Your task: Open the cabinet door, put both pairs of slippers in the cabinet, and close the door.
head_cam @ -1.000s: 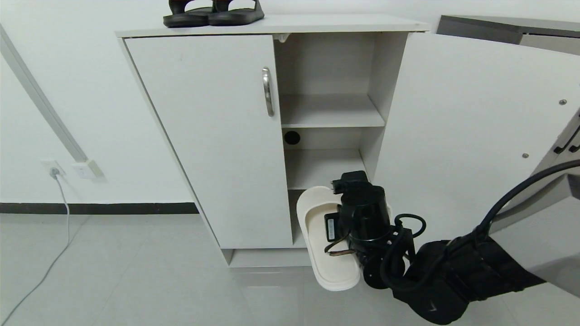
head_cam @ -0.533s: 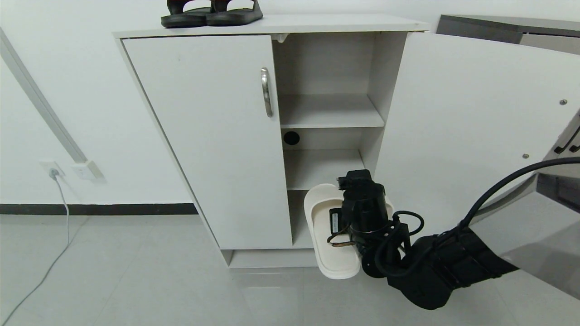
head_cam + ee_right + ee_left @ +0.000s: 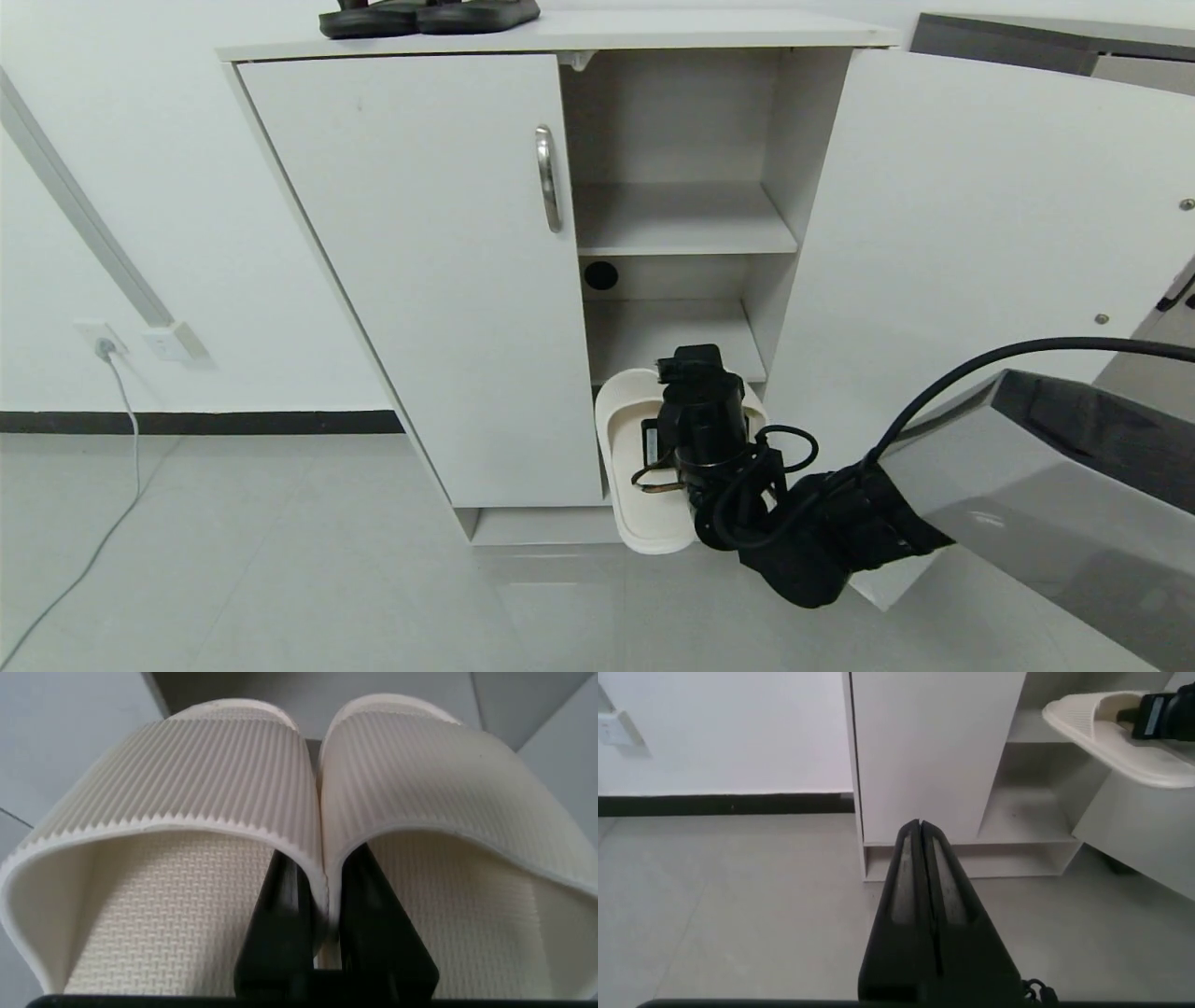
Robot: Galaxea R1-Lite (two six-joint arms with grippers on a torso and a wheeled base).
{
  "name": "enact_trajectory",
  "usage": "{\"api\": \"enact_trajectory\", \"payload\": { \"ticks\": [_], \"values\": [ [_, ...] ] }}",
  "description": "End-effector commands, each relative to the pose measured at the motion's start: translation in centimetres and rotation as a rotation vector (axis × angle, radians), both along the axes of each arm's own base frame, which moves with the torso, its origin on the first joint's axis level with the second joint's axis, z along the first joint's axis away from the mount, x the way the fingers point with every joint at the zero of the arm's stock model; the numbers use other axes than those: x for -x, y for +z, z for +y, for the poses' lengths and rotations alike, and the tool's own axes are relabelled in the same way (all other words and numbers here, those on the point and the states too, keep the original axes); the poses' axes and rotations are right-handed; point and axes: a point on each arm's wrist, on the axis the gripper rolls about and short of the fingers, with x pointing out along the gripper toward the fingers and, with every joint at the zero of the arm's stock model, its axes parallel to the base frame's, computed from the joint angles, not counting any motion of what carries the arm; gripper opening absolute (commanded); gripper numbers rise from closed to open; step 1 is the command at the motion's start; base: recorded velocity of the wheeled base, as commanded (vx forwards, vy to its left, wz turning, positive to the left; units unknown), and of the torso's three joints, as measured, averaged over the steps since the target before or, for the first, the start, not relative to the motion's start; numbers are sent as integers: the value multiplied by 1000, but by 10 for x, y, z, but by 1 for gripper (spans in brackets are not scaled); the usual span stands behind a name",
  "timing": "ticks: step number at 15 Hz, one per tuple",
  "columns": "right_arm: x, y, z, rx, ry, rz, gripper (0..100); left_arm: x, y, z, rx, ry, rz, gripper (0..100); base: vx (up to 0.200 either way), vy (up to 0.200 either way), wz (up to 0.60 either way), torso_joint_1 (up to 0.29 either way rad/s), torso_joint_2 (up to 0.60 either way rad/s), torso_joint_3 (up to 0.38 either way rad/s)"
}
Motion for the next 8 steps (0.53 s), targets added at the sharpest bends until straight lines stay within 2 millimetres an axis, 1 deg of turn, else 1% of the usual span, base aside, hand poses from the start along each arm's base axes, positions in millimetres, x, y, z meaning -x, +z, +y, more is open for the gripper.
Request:
{"api": "enact_trajectory", "payload": {
  "ticks": [1,5,8],
  "values": [
    [-11,-11,4,13,-12,12,0,0,0,0,-2,-1,2,0,0,0,0,2,2,-178],
    [-12,-15,3,27,-14,26,0,0,0,0,0,1,2,0,0,0,0,6,4,-192],
    [-12,-11,3,10,-25,8,0,0,0,0,1,1,2,0,0,0,0,4,1,-189]
  ]
}}
